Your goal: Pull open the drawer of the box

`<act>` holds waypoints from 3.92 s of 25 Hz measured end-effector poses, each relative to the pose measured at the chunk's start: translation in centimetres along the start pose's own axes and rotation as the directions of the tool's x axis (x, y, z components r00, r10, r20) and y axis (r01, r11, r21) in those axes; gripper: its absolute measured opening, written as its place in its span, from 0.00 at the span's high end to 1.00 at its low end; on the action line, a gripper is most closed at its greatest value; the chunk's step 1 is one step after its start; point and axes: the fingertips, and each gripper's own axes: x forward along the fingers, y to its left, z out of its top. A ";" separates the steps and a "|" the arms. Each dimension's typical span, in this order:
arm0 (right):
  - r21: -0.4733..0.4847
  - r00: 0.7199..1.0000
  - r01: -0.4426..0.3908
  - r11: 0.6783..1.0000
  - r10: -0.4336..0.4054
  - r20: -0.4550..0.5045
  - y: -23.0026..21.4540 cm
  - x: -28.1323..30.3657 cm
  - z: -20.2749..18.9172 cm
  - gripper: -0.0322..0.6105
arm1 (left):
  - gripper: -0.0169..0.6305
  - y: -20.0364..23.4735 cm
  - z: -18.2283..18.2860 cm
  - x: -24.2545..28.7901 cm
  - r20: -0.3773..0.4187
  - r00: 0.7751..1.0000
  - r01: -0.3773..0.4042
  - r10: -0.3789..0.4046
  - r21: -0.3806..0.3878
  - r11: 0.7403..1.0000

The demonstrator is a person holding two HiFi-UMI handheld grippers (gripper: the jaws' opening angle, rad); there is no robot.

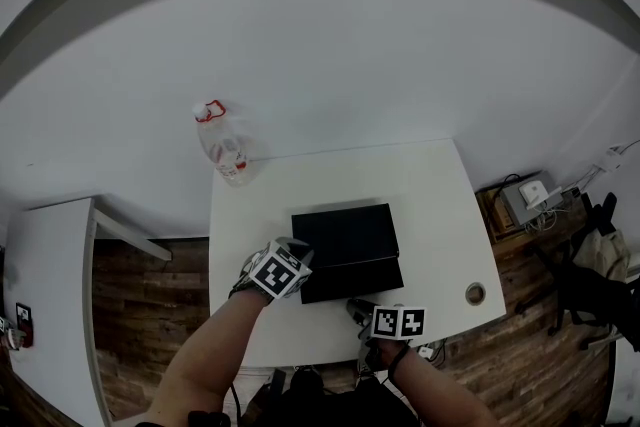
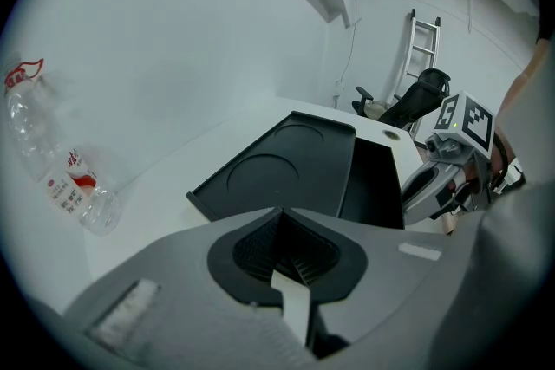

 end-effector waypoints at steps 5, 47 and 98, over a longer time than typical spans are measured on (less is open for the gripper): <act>0.001 1.000 -0.002 1.000 0.002 -0.004 -0.1 -0.5 -0.9 0.84 | 0.97 0.0 0.0 0.0 -0.001 1.000 0.001 -0.001 -0.006 1.000; 0.053 1.000 -0.017 0.998 0.017 0.000 -1.0 -1.4 -4.1 0.84 | 0.97 0.1 0.2 0.0 -0.003 1.000 -0.020 0.020 -0.053 0.998; -0.180 0.823 -0.557 0.810 0.568 0.009 14.7 -17.1 -1.5 0.94 | 0.97 -20.5 -2.2 -16.1 0.661 0.734 0.601 -0.155 -0.528 0.599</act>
